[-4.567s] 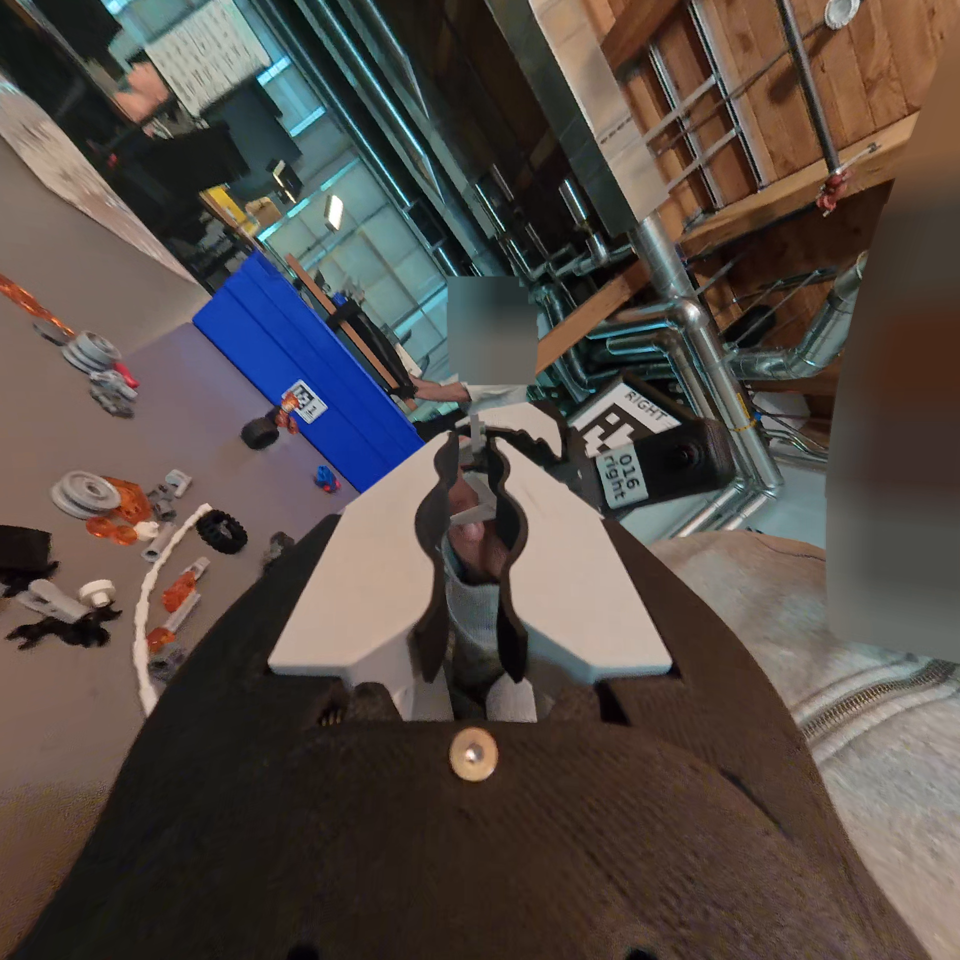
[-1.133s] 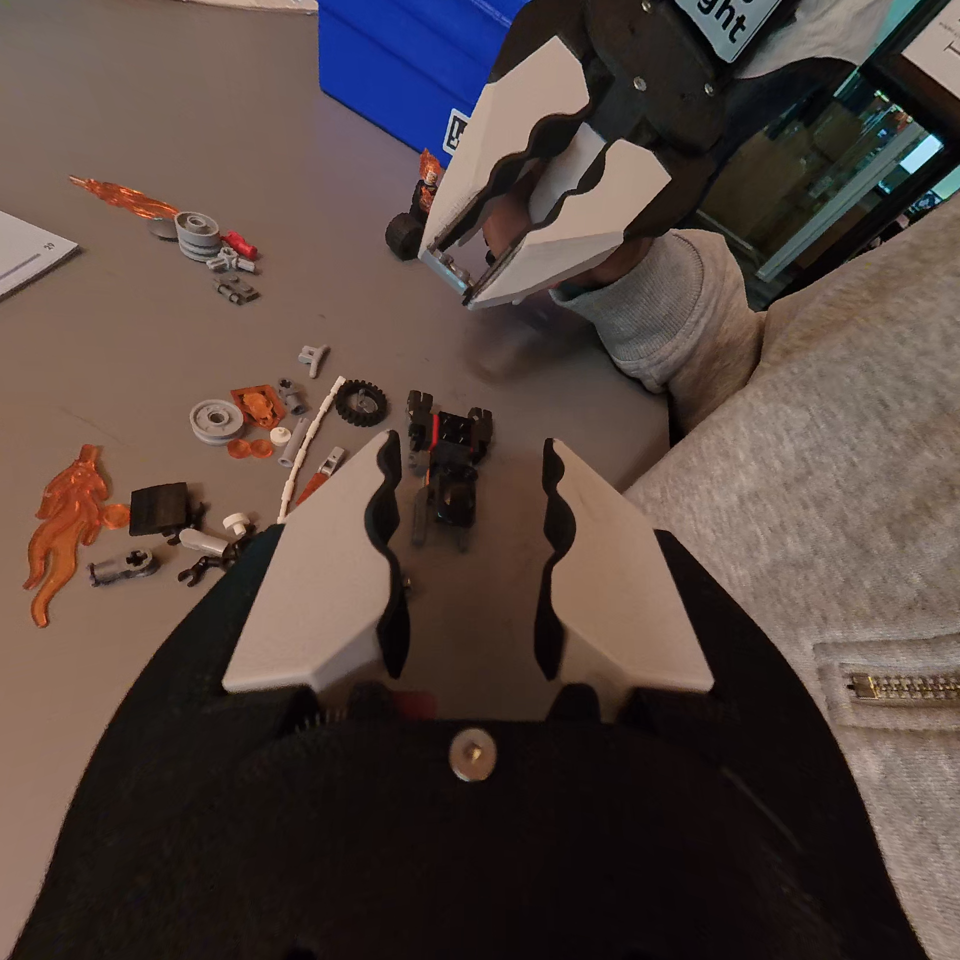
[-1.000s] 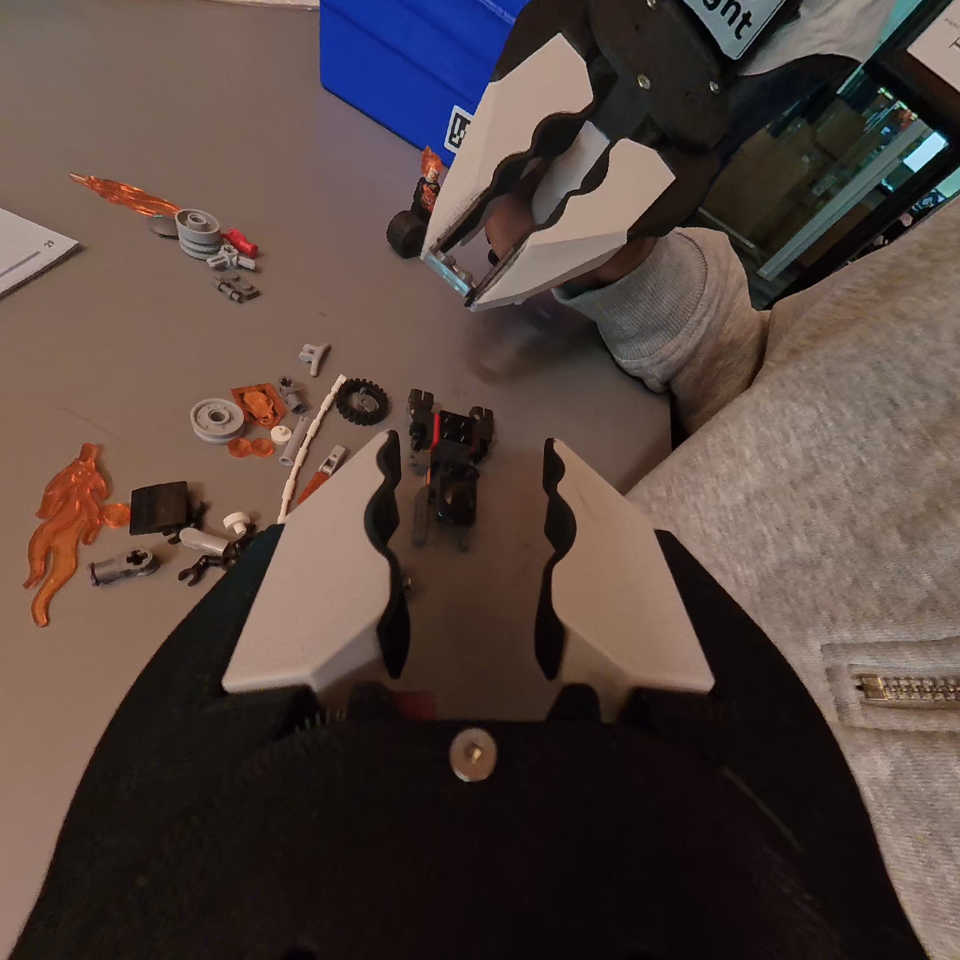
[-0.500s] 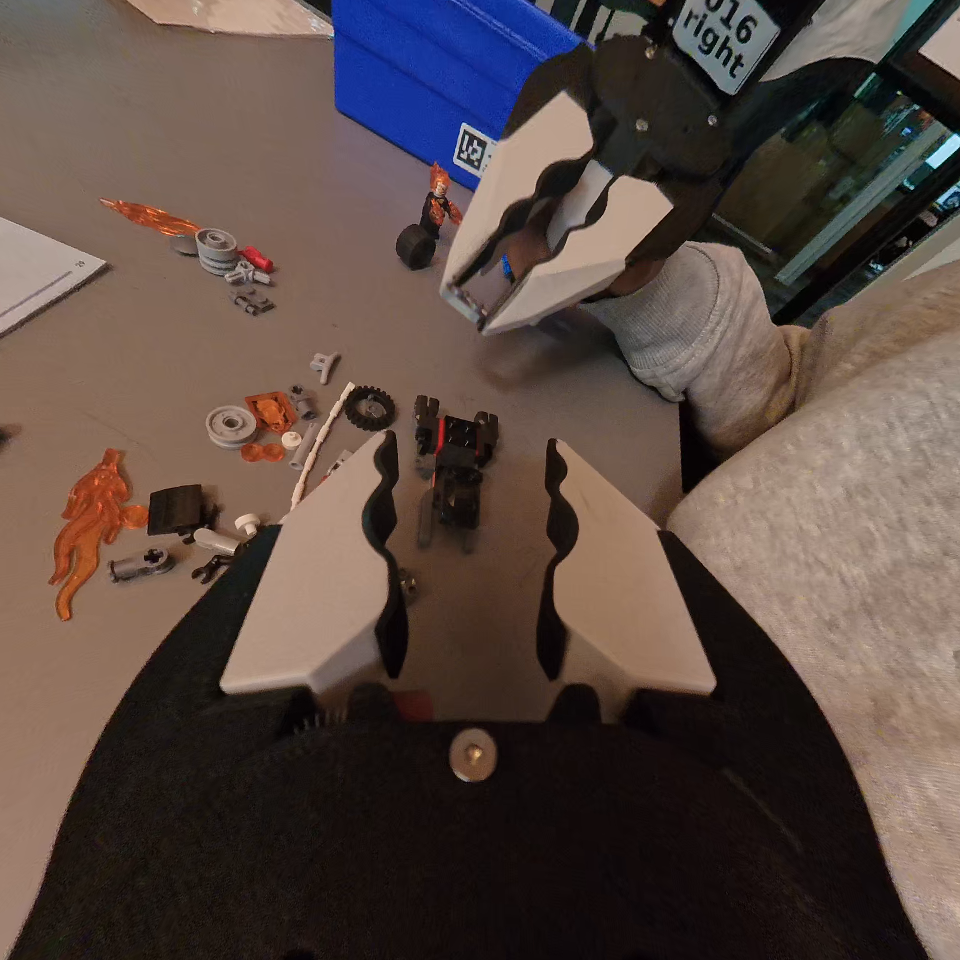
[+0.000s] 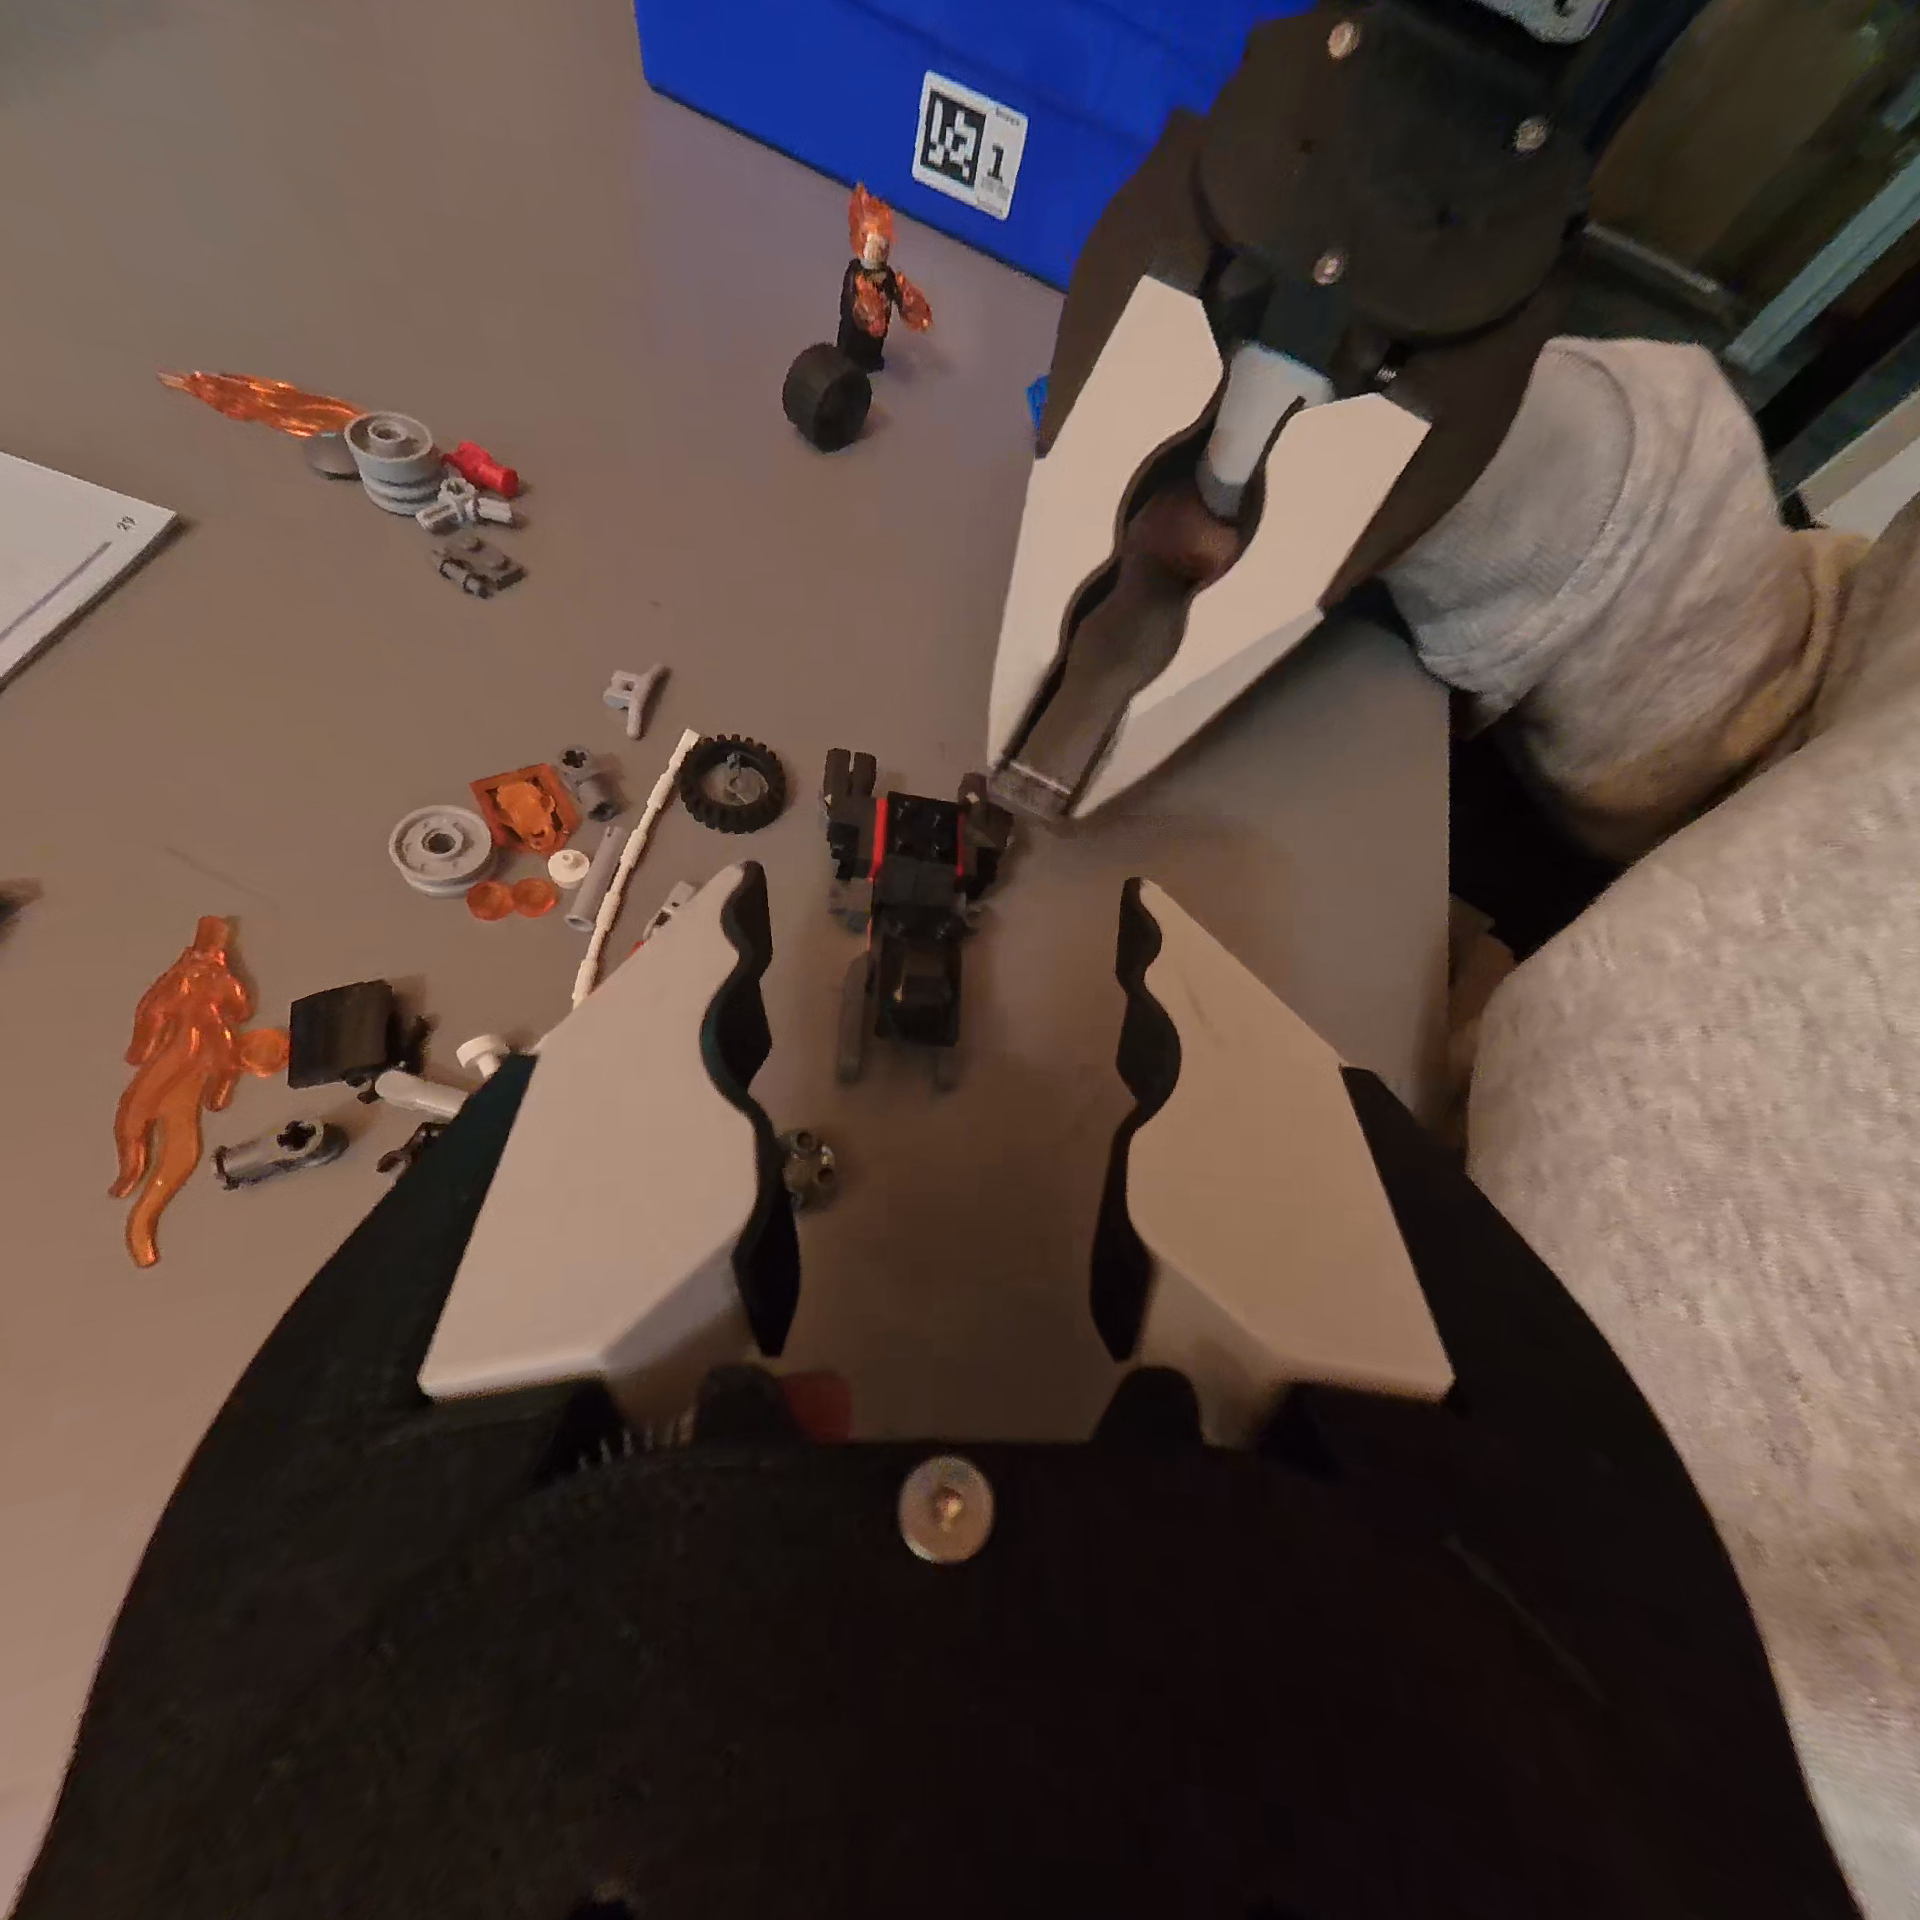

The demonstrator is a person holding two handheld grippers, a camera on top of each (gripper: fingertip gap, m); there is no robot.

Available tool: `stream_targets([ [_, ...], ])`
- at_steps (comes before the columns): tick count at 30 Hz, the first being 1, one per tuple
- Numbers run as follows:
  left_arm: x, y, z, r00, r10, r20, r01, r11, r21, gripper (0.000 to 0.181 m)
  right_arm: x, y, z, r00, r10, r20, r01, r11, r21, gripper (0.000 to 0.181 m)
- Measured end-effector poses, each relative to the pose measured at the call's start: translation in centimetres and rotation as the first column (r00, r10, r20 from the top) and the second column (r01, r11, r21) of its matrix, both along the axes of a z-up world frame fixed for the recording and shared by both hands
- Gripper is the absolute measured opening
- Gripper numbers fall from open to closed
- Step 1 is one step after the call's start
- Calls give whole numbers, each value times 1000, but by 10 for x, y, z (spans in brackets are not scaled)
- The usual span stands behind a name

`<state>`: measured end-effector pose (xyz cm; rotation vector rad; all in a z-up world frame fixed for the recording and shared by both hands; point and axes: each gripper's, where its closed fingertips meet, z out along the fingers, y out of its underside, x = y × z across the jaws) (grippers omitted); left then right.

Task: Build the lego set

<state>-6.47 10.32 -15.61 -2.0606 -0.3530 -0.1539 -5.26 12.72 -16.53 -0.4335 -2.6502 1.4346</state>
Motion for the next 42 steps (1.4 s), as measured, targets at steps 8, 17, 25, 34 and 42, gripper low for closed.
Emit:
stream_targets([
  [8, -15, -2, -25, 971, -81, -224, 31, 975, -221, 55, -5, 1, 3, 1000, 5, -24, -5, 1000, 7, 14],
  [17, -2, -2, -32, 958, -253, -136, 213, 943, -256, 22, -20, -5, 5, 988, 152, -7, -151, 987, 58, 14],
  [25, -1, -3, -32, 954, -287, -89, 259, 935, -241, 22, -20, -5, -1, 982, 190, 0, -190, 978, 83, 14],
  [34, -1, -3, -31, 953, -294, -73, 270, 934, -235, 21, -18, -7, 1, 973, 230, 10, -230, 966, 119, 14],
  [42, -1, -3, -31, 954, -293, -69, 270, 934, -233, 22, -20, -8, 1, 975, 223, 13, -223, 965, 138, 20],
])
